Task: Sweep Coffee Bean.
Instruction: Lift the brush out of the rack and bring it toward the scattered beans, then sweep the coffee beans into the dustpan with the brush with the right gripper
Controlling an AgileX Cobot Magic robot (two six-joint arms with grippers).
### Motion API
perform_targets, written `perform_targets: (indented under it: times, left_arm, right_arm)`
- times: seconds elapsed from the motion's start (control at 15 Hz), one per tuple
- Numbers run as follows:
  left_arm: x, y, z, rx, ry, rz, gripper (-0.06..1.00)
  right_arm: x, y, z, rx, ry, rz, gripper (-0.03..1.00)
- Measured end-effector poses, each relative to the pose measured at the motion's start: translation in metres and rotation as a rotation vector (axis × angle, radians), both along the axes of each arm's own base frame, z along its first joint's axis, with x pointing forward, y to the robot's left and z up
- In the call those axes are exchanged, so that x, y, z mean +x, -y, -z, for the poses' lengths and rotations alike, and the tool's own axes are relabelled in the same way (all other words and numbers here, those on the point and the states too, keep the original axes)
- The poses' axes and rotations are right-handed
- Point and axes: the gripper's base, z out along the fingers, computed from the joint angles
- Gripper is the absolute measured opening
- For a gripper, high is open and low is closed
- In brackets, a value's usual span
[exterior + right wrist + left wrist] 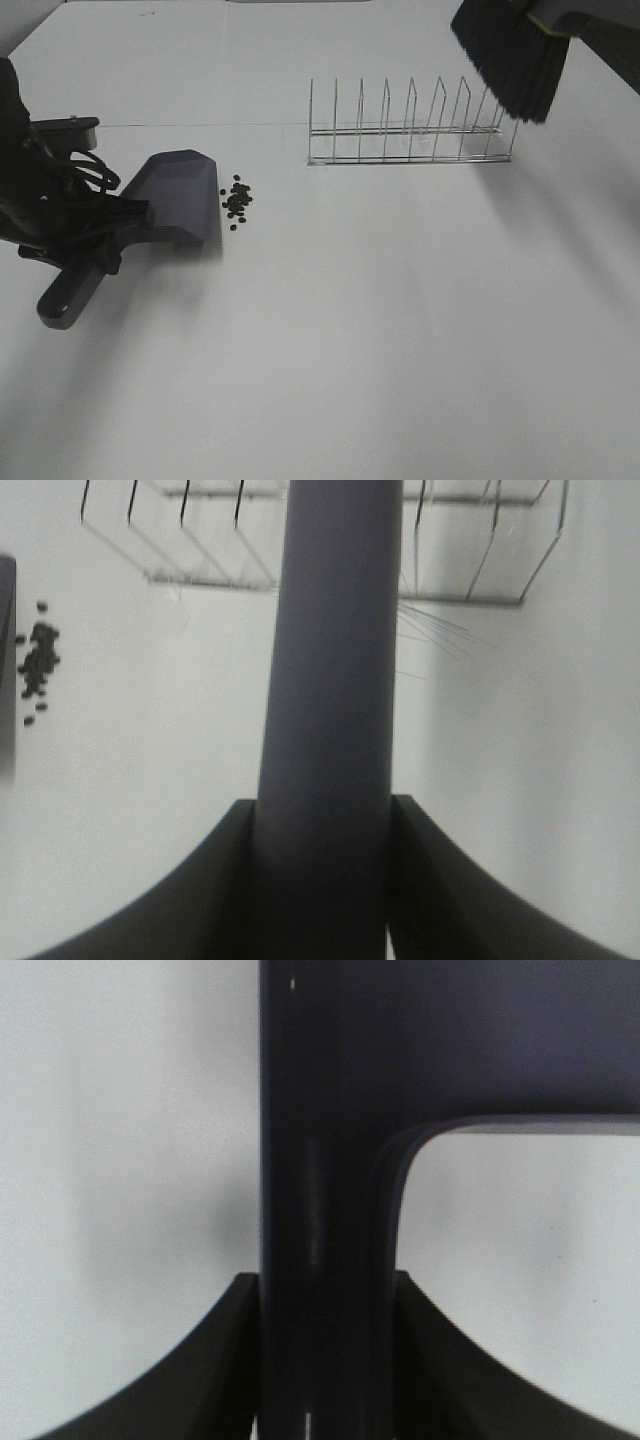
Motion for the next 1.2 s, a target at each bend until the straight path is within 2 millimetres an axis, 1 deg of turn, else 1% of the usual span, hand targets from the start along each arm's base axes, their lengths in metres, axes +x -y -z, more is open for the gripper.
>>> perform_targets:
  times: [0.07,0.13,0.2,0.27,0.33,0.4,0.47,0.6,0.67,0.73,0.87,0.93,1.2]
  left_arm:
    - [0.000,0.000,0.000,0.000,0.000,0.001,0.32]
    - [0.000,0.000,0.000,0.001,0.001,0.005,0.32]
    - [0.000,0.000,0.000,0.001,0.000,0.004,0.32]
    - [0.000,0.000,0.002,0.003,-0.003,0.008,0.32]
    - [0.000,0.000,0.006,0.006,-0.013,0.011,0.32]
    - [0.001,0.000,0.011,0.011,-0.024,0.017,0.32]
    - [0.001,0.000,0.018,0.017,-0.041,0.022,0.32]
    - [0.001,0.000,0.033,0.028,-0.078,0.027,0.32]
    - [0.001,0.000,0.038,0.033,-0.092,0.029,0.32]
    - [0.001,0.000,0.046,0.039,-0.112,0.032,0.32]
    - [0.002,0.001,0.049,0.041,-0.118,0.036,0.32]
    - [0.003,0.001,0.050,0.043,-0.122,0.040,0.32]
    - [0.005,0.001,0.051,0.044,-0.128,0.044,0.32]
  right_arm:
    - [-0.004,-0.003,0.009,0.001,-0.035,-0.011,0.29]
    - [-0.009,-0.013,0.024,-0.005,-0.086,-0.034,0.29]
    - [-0.013,-0.025,0.041,-0.016,-0.113,-0.063,0.29]
    - [-0.017,-0.045,0.053,-0.044,-0.099,-0.109,0.29]
    - [-0.019,-0.064,0.062,-0.083,-0.071,-0.148,0.29]
    - [-0.023,-0.084,0.067,-0.128,-0.028,-0.181,0.29]
    - [-0.025,-0.100,0.070,-0.169,0.016,-0.193,0.29]
    - [-0.026,-0.120,0.076,-0.261,0.075,-0.181,0.29]
    - [-0.024,-0.126,0.086,-0.295,0.069,-0.187,0.29]
    - [-0.021,-0.135,0.113,-0.329,0.022,-0.205,0.29]
    - [-0.018,-0.141,0.142,-0.356,-0.040,-0.223,0.29]
    - [-0.015,-0.142,0.152,-0.367,-0.064,-0.225,0.29]
    - [0.003,-0.153,0.163,-0.348,-0.075,-0.216,0.28]
